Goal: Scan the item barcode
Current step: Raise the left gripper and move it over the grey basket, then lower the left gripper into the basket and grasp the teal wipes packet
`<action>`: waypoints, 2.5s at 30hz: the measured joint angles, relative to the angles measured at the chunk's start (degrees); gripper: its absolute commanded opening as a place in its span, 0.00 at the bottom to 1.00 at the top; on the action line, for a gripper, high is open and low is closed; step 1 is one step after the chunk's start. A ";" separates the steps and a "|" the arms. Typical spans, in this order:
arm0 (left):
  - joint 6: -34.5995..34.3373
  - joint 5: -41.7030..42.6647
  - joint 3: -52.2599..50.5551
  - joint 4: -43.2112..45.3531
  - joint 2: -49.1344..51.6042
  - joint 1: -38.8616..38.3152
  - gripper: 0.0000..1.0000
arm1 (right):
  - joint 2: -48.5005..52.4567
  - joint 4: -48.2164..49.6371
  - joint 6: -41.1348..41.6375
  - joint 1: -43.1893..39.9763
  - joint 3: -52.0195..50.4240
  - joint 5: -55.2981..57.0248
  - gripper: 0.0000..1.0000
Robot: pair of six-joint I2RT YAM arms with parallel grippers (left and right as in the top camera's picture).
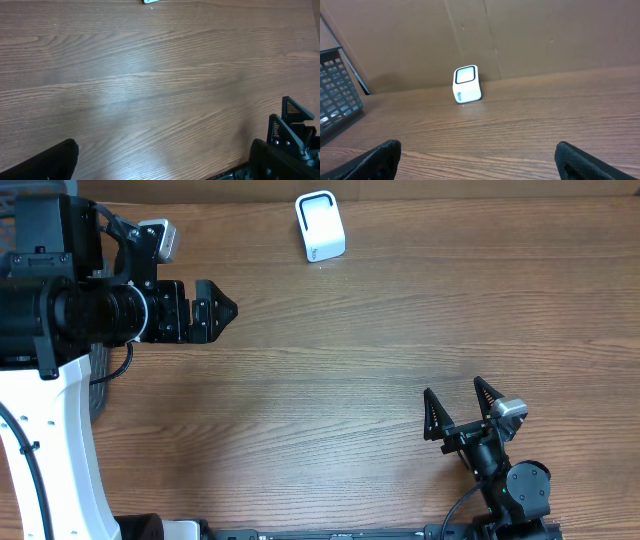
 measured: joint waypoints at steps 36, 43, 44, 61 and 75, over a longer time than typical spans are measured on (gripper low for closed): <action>-7.54 -13.05 0.00 0.00 0.00 0.00 1.00 | 0.00 0.00 0.00 0.00 0.00 0.00 1.00; -11.61 -21.24 0.00 0.00 0.00 0.00 1.00 | 0.00 0.02 -0.02 0.00 0.00 0.00 1.00; -11.67 -21.88 0.00 0.00 0.00 0.00 1.00 | 0.00 0.02 0.00 0.00 0.00 0.00 1.00; -12.90 -32.81 0.00 3.78 0.00 0.00 1.00 | 0.00 0.00 0.00 0.00 0.00 0.00 1.00; -15.08 -44.17 0.00 11.41 0.00 3.52 1.00 | 0.00 0.00 0.02 0.00 0.00 0.00 1.00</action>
